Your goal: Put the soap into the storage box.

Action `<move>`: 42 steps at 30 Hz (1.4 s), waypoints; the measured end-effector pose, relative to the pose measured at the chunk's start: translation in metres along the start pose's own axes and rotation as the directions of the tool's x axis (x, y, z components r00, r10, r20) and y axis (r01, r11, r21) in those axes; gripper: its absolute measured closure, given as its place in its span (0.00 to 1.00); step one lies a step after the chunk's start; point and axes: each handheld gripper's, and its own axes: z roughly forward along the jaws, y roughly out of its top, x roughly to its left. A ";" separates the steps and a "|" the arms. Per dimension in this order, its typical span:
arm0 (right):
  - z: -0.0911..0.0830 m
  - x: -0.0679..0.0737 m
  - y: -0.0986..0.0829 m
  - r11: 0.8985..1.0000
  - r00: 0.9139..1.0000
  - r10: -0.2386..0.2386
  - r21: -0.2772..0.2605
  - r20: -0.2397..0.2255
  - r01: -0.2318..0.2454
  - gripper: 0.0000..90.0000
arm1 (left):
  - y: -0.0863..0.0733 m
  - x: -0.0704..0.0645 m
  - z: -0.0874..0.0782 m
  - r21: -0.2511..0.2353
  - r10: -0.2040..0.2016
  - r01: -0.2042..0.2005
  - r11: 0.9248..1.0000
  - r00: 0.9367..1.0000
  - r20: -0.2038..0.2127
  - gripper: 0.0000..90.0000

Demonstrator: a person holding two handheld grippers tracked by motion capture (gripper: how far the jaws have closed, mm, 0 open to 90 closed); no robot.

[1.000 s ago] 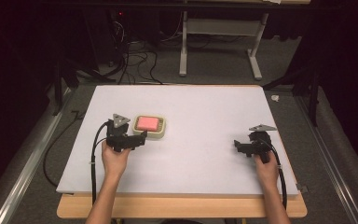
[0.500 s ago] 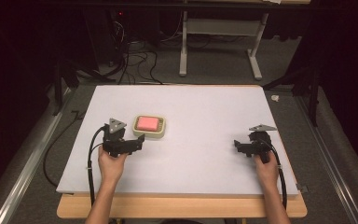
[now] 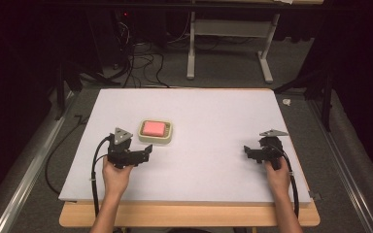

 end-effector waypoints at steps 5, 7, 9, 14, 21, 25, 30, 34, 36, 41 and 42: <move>0.000 0.000 0.000 1.000 1.000 0.000 0.000 0.000 0.000 0.15 | -0.003 -0.004 -0.001 0.002 0.007 -0.007 1.000 1.000 0.012 0.14; 0.000 0.000 0.000 1.000 1.000 -0.001 0.000 0.000 0.001 0.15 | -0.003 -0.005 -0.001 0.009 0.011 -0.011 1.000 1.000 0.018 0.14; 0.000 0.000 0.000 1.000 1.000 0.000 0.000 0.000 0.000 0.15 | -0.004 -0.007 -0.001 0.008 0.011 -0.011 1.000 1.000 0.023 0.14; 0.000 0.000 0.000 1.000 1.000 -0.001 0.000 0.000 0.001 0.15 | -0.006 -0.012 -0.001 0.014 0.021 -0.022 1.000 0.999 0.034 0.14; 0.000 0.000 0.000 1.000 1.000 0.001 0.001 0.000 -0.001 0.15 | -0.009 -0.018 0.002 0.012 0.017 -0.018 1.000 0.999 0.051 0.14; 0.000 0.000 0.000 1.000 1.000 0.002 0.000 0.000 -0.002 0.15 | -0.011 -0.020 0.004 0.020 0.023 -0.024 1.000 0.998 0.055 0.14; 0.000 0.000 0.000 1.000 1.000 0.000 0.000 0.000 0.000 0.15 | -0.013 -0.023 0.007 0.035 0.026 -0.028 0.999 0.998 0.063 0.14; 0.000 0.000 0.000 1.000 1.000 0.001 0.001 0.000 -0.001 0.15 | -0.015 -0.027 0.010 0.041 0.022 -0.025 0.999 0.997 0.071 0.15; 0.000 0.000 0.000 1.000 1.000 0.000 0.000 0.000 0.000 0.15 | -0.016 -0.028 0.012 0.047 0.024 -0.028 0.999 0.997 0.077 0.15; 0.000 0.000 0.000 1.000 1.000 0.002 0.001 0.000 -0.002 0.15 | -0.018 -0.032 0.016 0.063 0.032 -0.038 0.997 0.995 0.089 0.15; 0.000 0.000 0.000 1.000 1.000 0.002 0.001 0.000 -0.002 0.15 | -0.018 -0.033 0.017 0.062 0.031 -0.036 0.997 0.996 0.089 0.15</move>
